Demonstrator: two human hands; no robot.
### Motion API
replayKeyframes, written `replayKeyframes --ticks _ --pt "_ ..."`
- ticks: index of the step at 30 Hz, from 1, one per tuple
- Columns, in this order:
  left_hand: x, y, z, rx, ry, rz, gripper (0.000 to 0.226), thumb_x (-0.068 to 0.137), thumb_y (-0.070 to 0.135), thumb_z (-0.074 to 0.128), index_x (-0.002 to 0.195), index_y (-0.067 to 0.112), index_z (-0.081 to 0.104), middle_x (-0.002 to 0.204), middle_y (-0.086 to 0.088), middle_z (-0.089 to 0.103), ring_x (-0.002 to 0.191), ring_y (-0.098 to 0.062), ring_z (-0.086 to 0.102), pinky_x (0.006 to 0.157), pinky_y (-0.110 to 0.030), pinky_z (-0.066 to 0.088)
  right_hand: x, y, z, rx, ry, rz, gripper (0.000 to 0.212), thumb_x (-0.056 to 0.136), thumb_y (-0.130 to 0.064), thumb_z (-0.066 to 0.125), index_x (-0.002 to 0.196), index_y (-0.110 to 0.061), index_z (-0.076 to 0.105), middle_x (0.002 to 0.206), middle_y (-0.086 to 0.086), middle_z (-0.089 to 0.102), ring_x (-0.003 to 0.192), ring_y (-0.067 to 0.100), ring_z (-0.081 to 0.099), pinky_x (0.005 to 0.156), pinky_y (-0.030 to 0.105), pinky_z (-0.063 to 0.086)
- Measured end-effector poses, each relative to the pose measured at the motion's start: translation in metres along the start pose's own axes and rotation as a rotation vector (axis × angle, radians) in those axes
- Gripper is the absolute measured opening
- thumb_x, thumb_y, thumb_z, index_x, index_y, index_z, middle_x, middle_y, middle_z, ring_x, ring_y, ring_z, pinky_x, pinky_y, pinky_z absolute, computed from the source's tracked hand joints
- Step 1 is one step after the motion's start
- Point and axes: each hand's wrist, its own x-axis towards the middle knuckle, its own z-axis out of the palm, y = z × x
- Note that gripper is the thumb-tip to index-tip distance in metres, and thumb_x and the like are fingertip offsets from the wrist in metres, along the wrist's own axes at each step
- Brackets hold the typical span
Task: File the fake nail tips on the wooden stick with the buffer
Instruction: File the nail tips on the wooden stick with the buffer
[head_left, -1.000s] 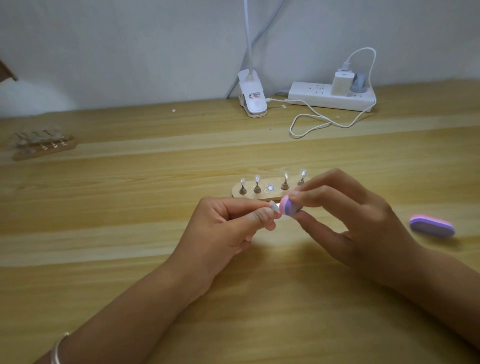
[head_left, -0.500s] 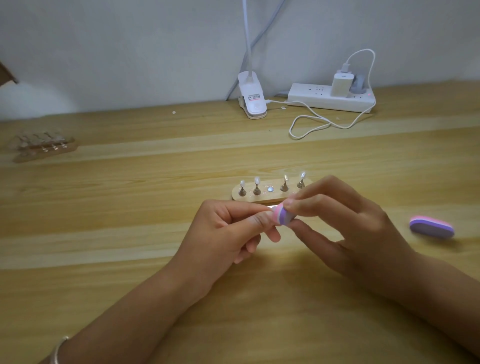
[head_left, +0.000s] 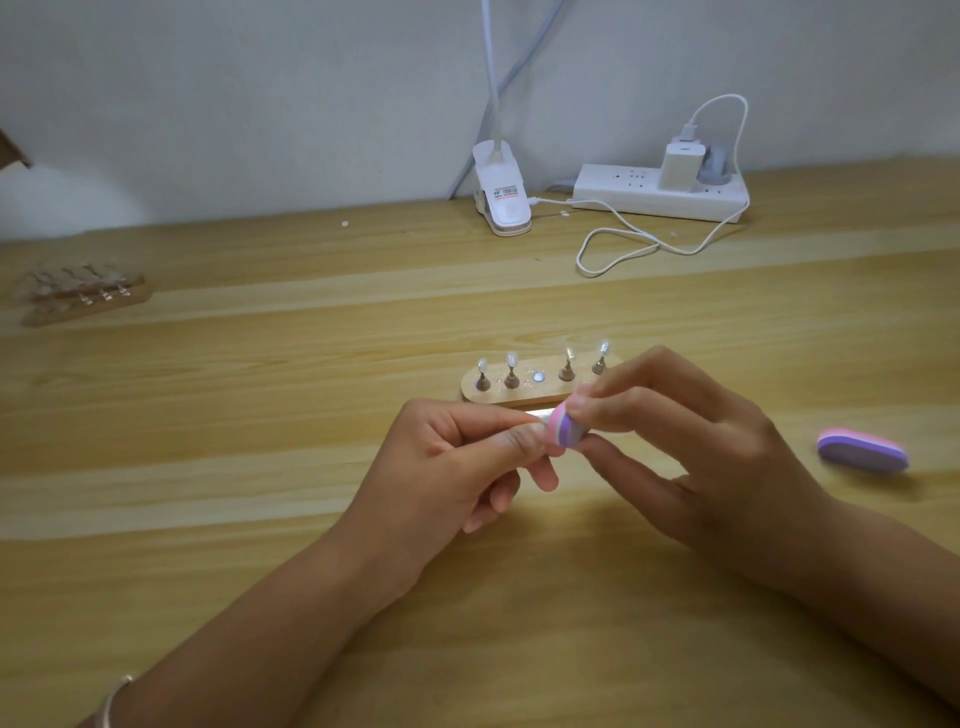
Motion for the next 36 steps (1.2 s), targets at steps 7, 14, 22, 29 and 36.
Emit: replayKeyframes --ticks 7,14,22,29,36 --pt "-0.001 0.002 0.000 0.000 0.002 0.000 0.018 0.084 0.019 0.066 0.082 0.005 0.077 0.066 -0.011 0.068 0.047 -0.016 0.042 0.038 -0.018 0.030 -0.001 -0.003 0.000 0.032 0.009 0.014 0.014 0.094 -0.009 0.065 0.107 -0.013 0.067 0.097 0.010 0.063 0.091 0.019 0.065 0.080 0.032 0.053" --pt "-0.003 0.002 0.001 0.034 -0.040 0.022 0.016 0.086 0.017 0.065 0.080 0.009 0.077 0.067 -0.008 0.069 0.048 -0.015 0.045 0.038 -0.020 0.033 0.001 0.000 -0.001 -0.026 0.012 0.081 0.010 0.092 -0.008 0.067 0.099 -0.004 0.074 0.095 0.010 0.064 0.088 0.021 0.066 0.076 0.037 0.054" --pt "-0.001 0.001 0.002 0.011 -0.031 0.016 0.020 0.086 0.020 0.061 0.076 0.010 0.075 0.065 -0.010 0.068 0.048 -0.015 0.046 0.038 -0.019 0.033 0.000 -0.002 -0.004 0.027 0.013 0.104 0.010 0.090 -0.006 0.070 0.100 -0.005 0.073 0.097 0.008 0.064 0.091 0.017 0.065 0.078 0.033 0.054" --pt "-0.001 0.002 0.001 0.004 -0.069 0.008 0.022 0.086 0.018 0.057 0.070 0.010 0.070 0.056 -0.006 0.058 0.044 -0.013 0.043 0.037 -0.018 0.031 -0.001 -0.002 -0.003 0.056 -0.009 0.068 0.011 0.093 -0.007 0.067 0.101 -0.003 0.073 0.097 0.010 0.063 0.090 0.019 0.065 0.079 0.034 0.054" --pt "-0.001 0.003 0.002 -0.016 -0.073 -0.034 0.022 0.084 0.019 0.056 0.068 0.010 0.066 0.054 -0.004 0.049 0.046 -0.012 0.037 0.039 -0.018 0.027 0.000 -0.004 0.000 0.038 -0.006 0.016 0.015 0.093 -0.008 0.063 0.104 -0.003 0.073 0.098 0.012 0.064 0.092 0.018 0.066 0.080 0.032 0.054"
